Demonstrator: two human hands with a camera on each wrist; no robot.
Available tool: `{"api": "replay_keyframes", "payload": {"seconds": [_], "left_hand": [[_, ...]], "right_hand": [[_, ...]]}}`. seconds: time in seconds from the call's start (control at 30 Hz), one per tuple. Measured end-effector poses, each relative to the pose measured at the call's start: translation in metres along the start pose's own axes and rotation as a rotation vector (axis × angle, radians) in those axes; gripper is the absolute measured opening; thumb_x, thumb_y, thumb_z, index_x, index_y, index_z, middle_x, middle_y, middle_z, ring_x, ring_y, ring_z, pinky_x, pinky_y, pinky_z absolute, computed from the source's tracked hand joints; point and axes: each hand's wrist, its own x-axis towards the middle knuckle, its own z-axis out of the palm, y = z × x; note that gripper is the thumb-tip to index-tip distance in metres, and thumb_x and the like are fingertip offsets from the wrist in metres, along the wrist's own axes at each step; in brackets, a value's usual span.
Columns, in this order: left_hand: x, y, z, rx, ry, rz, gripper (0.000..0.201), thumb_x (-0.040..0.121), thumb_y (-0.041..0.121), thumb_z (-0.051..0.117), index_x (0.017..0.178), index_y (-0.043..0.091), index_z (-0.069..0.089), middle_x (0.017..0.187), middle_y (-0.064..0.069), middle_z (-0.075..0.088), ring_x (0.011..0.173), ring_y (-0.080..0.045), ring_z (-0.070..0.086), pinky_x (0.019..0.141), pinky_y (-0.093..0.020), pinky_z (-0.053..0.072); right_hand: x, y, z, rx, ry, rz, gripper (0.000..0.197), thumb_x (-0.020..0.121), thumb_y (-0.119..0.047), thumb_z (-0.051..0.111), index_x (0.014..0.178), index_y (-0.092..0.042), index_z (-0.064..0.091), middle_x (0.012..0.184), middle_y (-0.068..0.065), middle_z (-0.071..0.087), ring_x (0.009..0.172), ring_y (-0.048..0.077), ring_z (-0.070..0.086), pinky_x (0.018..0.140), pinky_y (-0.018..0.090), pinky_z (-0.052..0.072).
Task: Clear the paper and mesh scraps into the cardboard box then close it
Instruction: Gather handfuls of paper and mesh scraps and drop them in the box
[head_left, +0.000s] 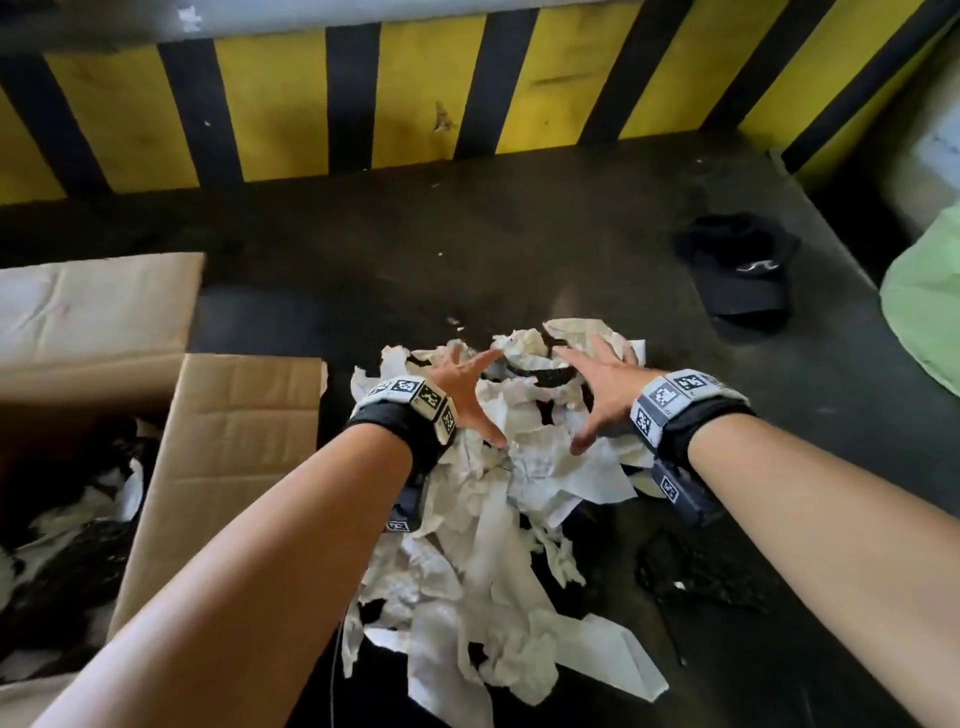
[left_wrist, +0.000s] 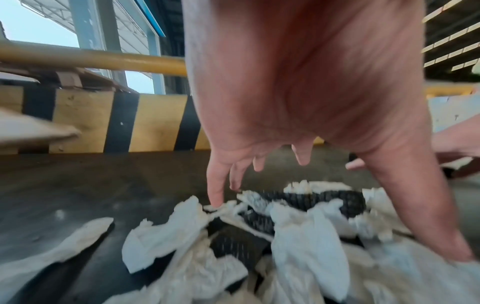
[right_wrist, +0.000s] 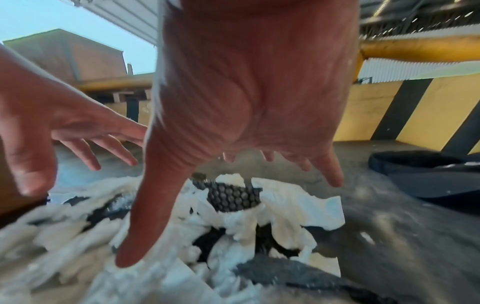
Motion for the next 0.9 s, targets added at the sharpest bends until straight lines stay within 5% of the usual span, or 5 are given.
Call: {"api": "replay_keyframes", "payload": {"seconds": [0.13, 0.3, 0.47, 0.73, 0.9], "left_hand": [[0.028, 0.003, 0.023, 0.054, -0.136, -0.059, 0.142, 0.038, 0.066, 0.088, 0.145, 0.061, -0.006, 0.163, -0.006, -0.018, 0.148, -0.048, 0.002, 0.108, -0.07, 0.027], [0.049, 0.008, 0.038, 0.081, -0.293, -0.039, 0.145, 0.048, 0.053, 0.093, 0.146, 0.058, -0.014, 0.159, -0.006, -0.032, 0.148, -0.046, -0.003, 0.108, -0.07, 0.024], [0.067, 0.007, 0.059, 0.177, -0.209, -0.055, 0.138, 0.047, 0.041, 0.096, 0.151, 0.048, 0.005, 0.162, -0.014, -0.004, 0.145, -0.053, -0.001, 0.104, -0.072, 0.031], [0.066, -0.006, 0.07, 0.05, 0.032, 0.029, 0.066, 0.078, 0.011, 0.077, 0.136, 0.027, 0.048, 0.136, -0.013, 0.049, 0.126, -0.032, 0.051, 0.1, -0.043, 0.05], [0.05, -0.009, 0.045, -0.076, 0.189, 0.04, 0.055, 0.083, 0.015, 0.074, 0.134, 0.016, 0.052, 0.125, -0.009, 0.056, 0.117, -0.025, 0.054, 0.093, -0.031, 0.049]], "right_hand": [[0.022, 0.01, 0.008, -0.002, -0.098, -0.014, 0.155, 0.037, -0.06, 0.094, 0.145, -0.056, -0.018, 0.158, 0.0, -0.035, 0.142, 0.05, -0.025, 0.106, 0.078, 0.012], [0.051, 0.016, 0.025, -0.062, -0.167, -0.063, 0.162, 0.024, -0.075, 0.086, 0.138, -0.059, -0.028, 0.155, -0.001, -0.041, 0.141, 0.055, -0.022, 0.106, 0.08, 0.008], [0.061, 0.015, 0.048, -0.164, -0.132, -0.089, 0.159, 0.027, -0.072, 0.087, 0.15, -0.047, -0.009, 0.163, 0.005, -0.016, 0.145, 0.053, -0.008, 0.107, 0.076, 0.018], [0.063, 0.006, 0.057, -0.046, 0.049, -0.094, 0.061, 0.075, -0.028, 0.077, 0.129, -0.022, 0.048, 0.132, 0.009, 0.037, 0.117, 0.037, 0.044, 0.089, 0.048, 0.05], [0.045, 0.003, 0.051, 0.073, 0.152, -0.071, 0.026, 0.078, -0.016, 0.07, 0.099, -0.014, 0.054, 0.115, 0.01, 0.047, 0.102, 0.036, 0.058, 0.088, 0.044, 0.051]]}}
